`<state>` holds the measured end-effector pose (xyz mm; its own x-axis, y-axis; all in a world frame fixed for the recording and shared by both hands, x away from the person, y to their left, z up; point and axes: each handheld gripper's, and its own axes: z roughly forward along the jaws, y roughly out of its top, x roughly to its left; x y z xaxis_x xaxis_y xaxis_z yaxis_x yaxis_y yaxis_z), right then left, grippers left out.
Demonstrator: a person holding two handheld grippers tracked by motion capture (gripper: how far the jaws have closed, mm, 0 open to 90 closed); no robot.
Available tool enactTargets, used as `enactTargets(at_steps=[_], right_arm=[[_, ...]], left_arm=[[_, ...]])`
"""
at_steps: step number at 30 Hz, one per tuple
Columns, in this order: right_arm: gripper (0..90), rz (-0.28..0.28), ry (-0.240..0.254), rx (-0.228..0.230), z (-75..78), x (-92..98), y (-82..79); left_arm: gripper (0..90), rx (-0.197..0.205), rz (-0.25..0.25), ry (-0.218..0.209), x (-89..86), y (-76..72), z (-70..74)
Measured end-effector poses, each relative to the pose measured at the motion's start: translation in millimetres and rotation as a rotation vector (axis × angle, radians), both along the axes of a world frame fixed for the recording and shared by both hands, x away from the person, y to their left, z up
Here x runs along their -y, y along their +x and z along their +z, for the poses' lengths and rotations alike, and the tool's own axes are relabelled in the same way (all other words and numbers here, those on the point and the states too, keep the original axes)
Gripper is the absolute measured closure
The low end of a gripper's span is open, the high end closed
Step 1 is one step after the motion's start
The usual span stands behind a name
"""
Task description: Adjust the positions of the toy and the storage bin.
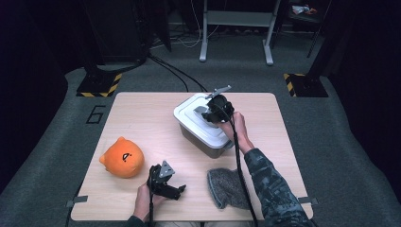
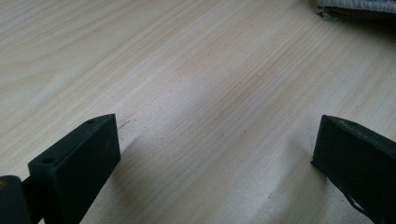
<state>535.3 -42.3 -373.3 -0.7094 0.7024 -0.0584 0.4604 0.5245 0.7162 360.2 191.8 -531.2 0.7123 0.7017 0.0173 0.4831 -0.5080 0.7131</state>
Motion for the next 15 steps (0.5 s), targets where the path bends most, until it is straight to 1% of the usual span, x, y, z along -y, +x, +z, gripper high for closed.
enactTargets(at_steps=[2, 5, 12, 15], right_arm=[[66.4, -0.017, 0.009, -0.013, -0.1, -1.4, -1.3], [66.5, -0.024, 0.010, -0.003, -0.5, -3.3, -2.5], [66.5, -0.045, 0.014, -0.002, -0.8, -7.0, -4.6], [66.6, -0.060, 0.026, -0.005, -1.5, -8.9, -6.1]], left_arm=[[0.4, 0.000, 0.000, 0.000, 0.0, 0.0, 0.0], [0.4, 0.000, 0.000, 0.000, 0.0, 0.0, 0.0], [0.4, 0.000, 0.000, 0.000, 0.0, 0.0, 0.0], [0.3, 0.000, 0.000, 0.001, 0.0, 0.0, 0.0]])
